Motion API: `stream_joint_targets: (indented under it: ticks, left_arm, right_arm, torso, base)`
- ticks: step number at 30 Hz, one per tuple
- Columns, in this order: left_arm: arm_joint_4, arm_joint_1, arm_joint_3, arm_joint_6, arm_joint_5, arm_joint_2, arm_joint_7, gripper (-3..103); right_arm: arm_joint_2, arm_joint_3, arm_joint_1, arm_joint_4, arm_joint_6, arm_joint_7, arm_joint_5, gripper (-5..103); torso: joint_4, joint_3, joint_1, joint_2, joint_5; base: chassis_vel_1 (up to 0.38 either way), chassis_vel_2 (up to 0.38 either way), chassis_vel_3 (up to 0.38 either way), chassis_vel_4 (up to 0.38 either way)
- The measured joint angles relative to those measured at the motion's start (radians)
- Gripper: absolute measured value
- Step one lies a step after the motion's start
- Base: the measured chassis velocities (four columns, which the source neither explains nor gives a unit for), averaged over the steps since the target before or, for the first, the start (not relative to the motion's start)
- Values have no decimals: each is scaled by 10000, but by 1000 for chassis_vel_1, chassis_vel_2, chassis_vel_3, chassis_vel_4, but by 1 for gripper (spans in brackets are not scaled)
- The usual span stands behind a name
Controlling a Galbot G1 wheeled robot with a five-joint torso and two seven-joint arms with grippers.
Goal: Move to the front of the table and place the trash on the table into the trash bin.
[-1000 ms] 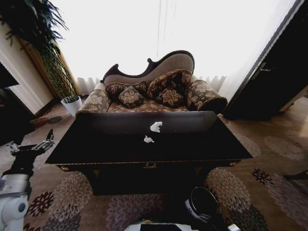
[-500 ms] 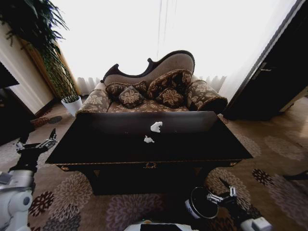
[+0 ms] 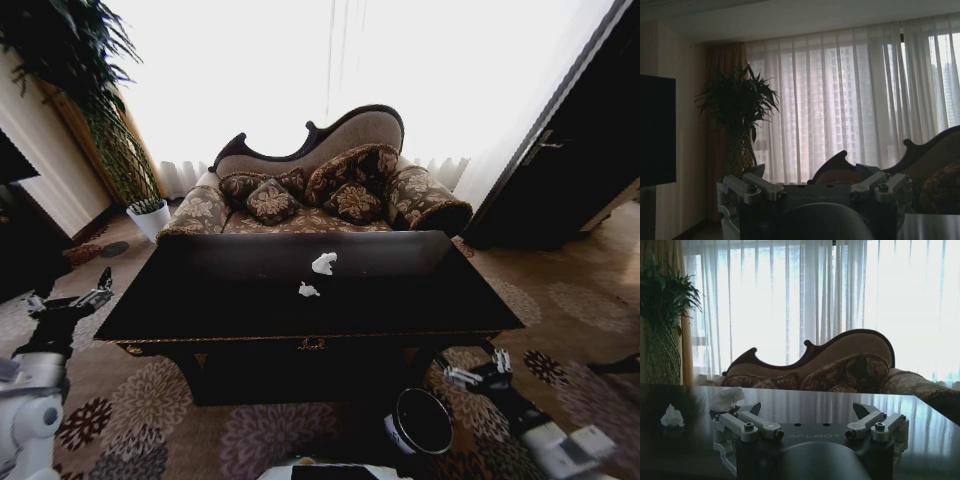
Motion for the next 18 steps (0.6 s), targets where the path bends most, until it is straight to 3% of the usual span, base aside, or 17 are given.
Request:
stream_joint_targets:
  ticks: [2,7,14,18]
  left_arm:
    - [-232,106,-95,71,-46,8,-19,100]
    - [-785,262,-235,237,-160,50,-49,100]
    - [-1132,301,144,388,82,144,-48,100]
    - [-1452,485,468,418,409,31,-45,100]
  right_arm:
    - [-328,-615,697,449,-659,1069,240,100]
    - [-918,-1431,1769,903,-1711,2171,581,100]
    - [-1341,-1707,2581,1292,-2063,2713,981,100]
    - [-1794,-2477,3396,1508,-2537,3058,1036,100]
  torso:
    - [2,0,0,0,6]
    - [3,0,0,0,6]
    - [-3,1,0,0,3]
    - [-4,-1,0,1,4]
  base:
    - [0,0,0,0]
    - [0,0,0,0]
    - [0,0,0,0]
    - [0,0,0,0]
